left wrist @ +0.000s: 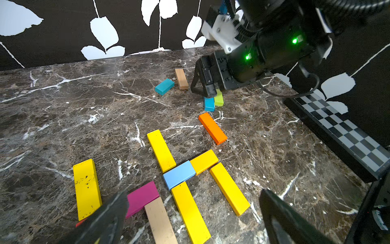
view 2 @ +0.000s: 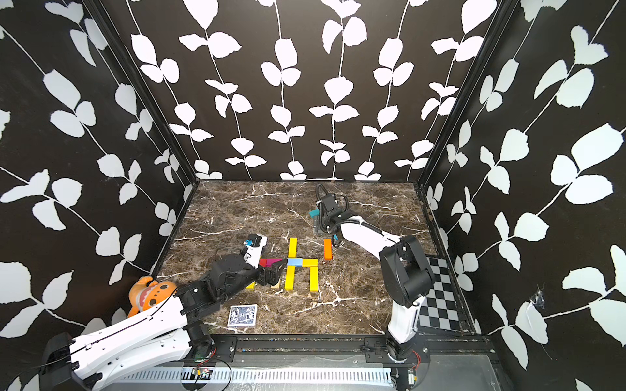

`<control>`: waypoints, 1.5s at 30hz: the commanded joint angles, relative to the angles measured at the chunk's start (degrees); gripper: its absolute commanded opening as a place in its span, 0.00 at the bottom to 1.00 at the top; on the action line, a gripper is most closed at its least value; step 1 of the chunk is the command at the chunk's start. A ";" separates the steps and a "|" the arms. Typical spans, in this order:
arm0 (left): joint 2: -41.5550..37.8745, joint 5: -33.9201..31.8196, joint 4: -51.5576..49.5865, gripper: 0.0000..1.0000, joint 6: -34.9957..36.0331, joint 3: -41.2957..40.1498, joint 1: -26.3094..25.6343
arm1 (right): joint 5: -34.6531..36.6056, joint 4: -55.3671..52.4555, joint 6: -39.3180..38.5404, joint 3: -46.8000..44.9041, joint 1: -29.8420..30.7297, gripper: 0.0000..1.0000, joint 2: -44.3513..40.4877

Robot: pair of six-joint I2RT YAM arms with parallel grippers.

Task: Assemble the letter h with building blocks
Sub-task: Pick up the building block from the center of the board.

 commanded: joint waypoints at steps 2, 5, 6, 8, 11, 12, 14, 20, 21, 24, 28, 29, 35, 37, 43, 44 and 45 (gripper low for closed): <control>-2.29 -0.84 -1.14 0.99 -0.15 -0.58 0.16 | 2.15 -1.08 7.60 -2.30 -2.55 0.83 -1.75; -2.77 -1.15 -1.40 0.99 0.11 -0.49 0.19 | 5.42 -4.98 7.19 -2.32 -3.31 0.82 -1.74; -2.90 -1.11 -1.48 0.99 0.22 -0.43 0.18 | 5.93 -5.23 6.83 -3.18 -3.44 0.82 -1.96; -3.08 -1.11 -1.34 0.99 0.46 -0.48 0.19 | 6.69 -5.26 6.34 -5.28 -3.84 0.82 -2.40; -2.99 -1.19 -1.03 0.99 0.60 -0.47 0.19 | 7.16 -5.20 5.66 -8.01 -4.77 0.82 -2.47; -2.90 -1.20 -1.03 0.99 0.66 -0.50 0.19 | 7.01 -4.91 5.51 -8.63 -4.95 0.81 -2.47; -2.73 -1.37 -0.86 0.99 0.66 -0.60 0.19 | 6.40 -4.07 4.75 -9.81 -5.03 0.81 -2.30; -2.64 -1.98 -1.12 0.99 0.84 -0.44 0.28 | 4.43 -1.81 4.07 -10.01 -5.02 0.80 0.32; -2.73 -2.14 -1.20 0.99 0.88 -0.43 0.28 | 4.85 -1.75 4.23 -9.65 -4.98 0.79 1.02; -3.32 -2.60 -1.79 0.99 0.89 -0.36 0.28 | 6.81 -1.93 4.95 -8.29 -5.23 0.76 3.11; -4.21 -2.86 -2.35 0.99 0.70 -0.50 0.28 | 6.48 -1.18 5.52 -7.27 -6.15 0.72 5.23; -4.44 -3.04 -2.59 0.99 0.60 -0.63 0.28 | 6.36 -0.76 5.22 -7.01 -6.20 0.71 5.71; -4.59 -3.31 -2.61 0.99 0.22 -1.04 0.28 | 6.03 -0.80 5.10 -3.35 -6.88 0.71 9.40; -4.52 -3.31 -2.63 0.99 0.23 -1.06 0.23 | 6.74 -1.68 6.06 -1.96 -7.31 0.71 10.70; -4.40 -2.97 -2.55 0.99 -0.21 -1.28 0.36 | 8.60 -2.77 8.36 -2.51 -10.13 0.58 11.19; -4.38 -2.88 -2.46 0.99 -0.37 -1.39 0.37 | 7.81 -1.91 7.99 -3.24 -10.45 0.54 10.73; -4.26 -2.81 -2.22 0.99 -0.41 -1.52 0.36 | 7.40 -1.53 7.67 -3.71 -10.58 0.51 10.40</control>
